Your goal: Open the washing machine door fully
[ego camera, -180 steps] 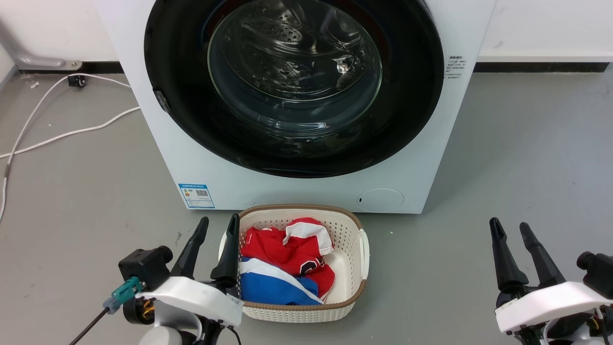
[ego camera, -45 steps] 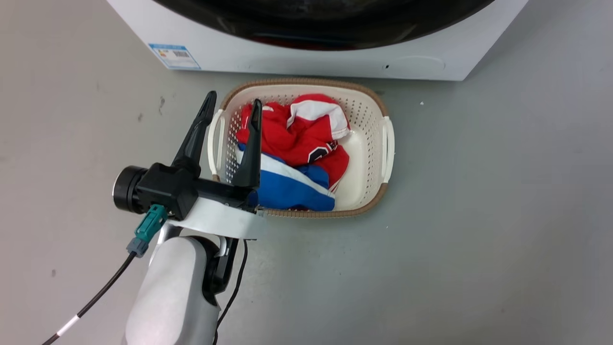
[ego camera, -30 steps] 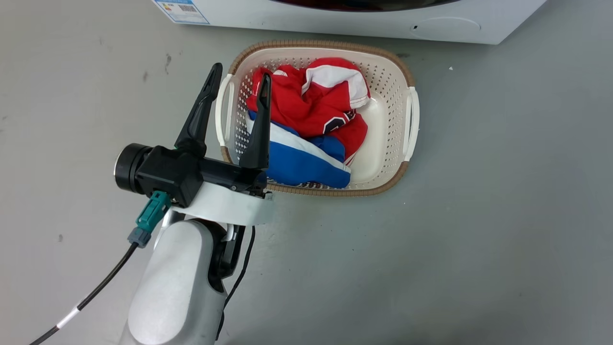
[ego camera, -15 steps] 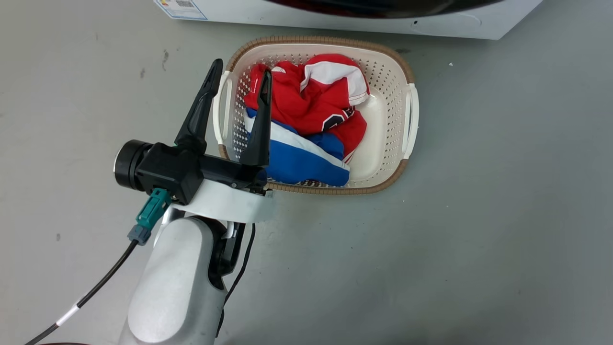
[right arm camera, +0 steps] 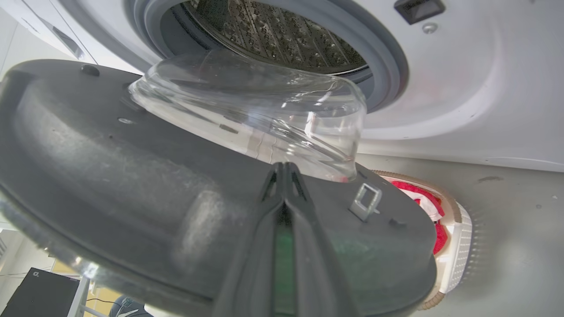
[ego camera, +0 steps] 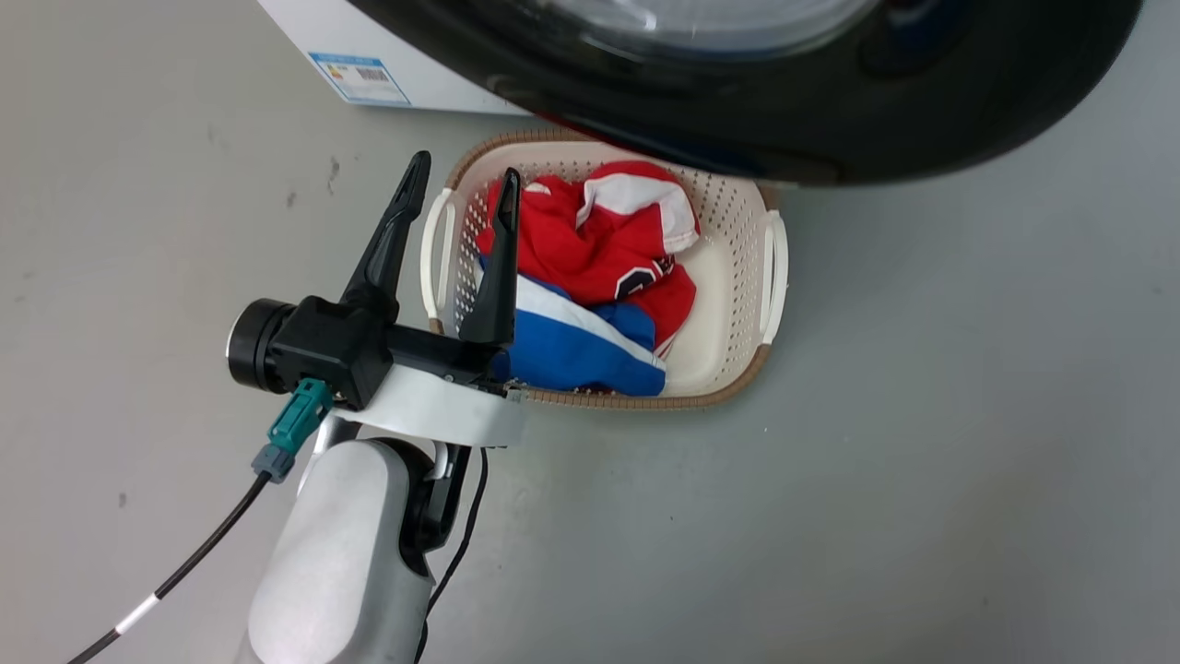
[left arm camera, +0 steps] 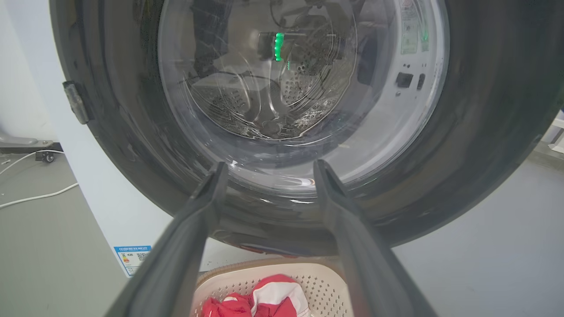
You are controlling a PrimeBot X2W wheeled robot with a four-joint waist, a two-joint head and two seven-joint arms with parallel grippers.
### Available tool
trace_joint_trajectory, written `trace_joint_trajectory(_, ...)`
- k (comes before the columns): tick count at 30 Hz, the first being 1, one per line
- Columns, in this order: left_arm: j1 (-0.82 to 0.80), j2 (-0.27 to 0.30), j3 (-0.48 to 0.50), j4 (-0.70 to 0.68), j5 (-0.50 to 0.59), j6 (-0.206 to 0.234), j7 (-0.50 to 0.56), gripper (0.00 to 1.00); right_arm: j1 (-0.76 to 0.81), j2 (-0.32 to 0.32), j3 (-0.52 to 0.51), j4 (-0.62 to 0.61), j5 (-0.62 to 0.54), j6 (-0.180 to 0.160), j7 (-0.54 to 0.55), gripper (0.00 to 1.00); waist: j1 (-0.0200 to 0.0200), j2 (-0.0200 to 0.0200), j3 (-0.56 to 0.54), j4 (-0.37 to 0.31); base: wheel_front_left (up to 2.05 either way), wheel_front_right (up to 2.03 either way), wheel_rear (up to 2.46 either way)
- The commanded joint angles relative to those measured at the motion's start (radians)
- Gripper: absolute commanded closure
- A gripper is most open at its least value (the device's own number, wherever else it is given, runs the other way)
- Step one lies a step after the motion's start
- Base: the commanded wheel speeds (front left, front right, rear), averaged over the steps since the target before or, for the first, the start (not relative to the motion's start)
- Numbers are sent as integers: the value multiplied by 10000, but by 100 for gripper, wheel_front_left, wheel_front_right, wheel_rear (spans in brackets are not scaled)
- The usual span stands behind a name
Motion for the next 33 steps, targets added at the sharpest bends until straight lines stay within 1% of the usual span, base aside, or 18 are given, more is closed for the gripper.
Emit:
trace_joint_trajectory(1, 89, -9, 47, -24, -8, -54, -25, 0, 359, 220, 41, -250, -19, 23, 174, 100, -1, 0, -276, 1, 0, 0, 0)
trace_joint_trajectory(9, 827, -9, 66, 326, -11, -308, -25, 0, 2147, 1040, -112, -1343, 95, 23, 836, 100, -1, 0, -1506, 160, 0, 0, 0)
trace_joint_trajectory(14, 1479, -8, 47, 642, -115, -413, -25, 0, 3521, 1558, 123, -1970, 136, 24, 1017, 100, -1, 0, -2346, 308, 0, 0, 0)
trace_joint_trajectory(17, 1841, -6, 82, 759, -213, -436, -24, 0, 4231, 1753, 298, -2264, 285, 25, 994, 100, -1, 0, -2757, 393, 0, 0, 0)
trace_joint_trajectory(24, 2346, -6, 187, 980, -277, -490, -24, 0, 5392, 1970, 1108, -2390, 891, 25, 507, 100, -1, 0, -3494, 602, 0, 0, 0)
trace_joint_trajectory(29, 2544, -8, 222, 1077, -278, -526, -24, 0, 5937, 1960, 2138, -2295, 1683, 25, -263, 100, -1, 0, -3814, 717, 0, 0, 0)
trace_joint_trajectory(33, 2661, -8, 248, 1135, -259, -562, -24, 0, 6223, 1955, 2804, -2246, 1955, 25, -860, 100, -1, 0, -3969, 737, 0, 0, 0)
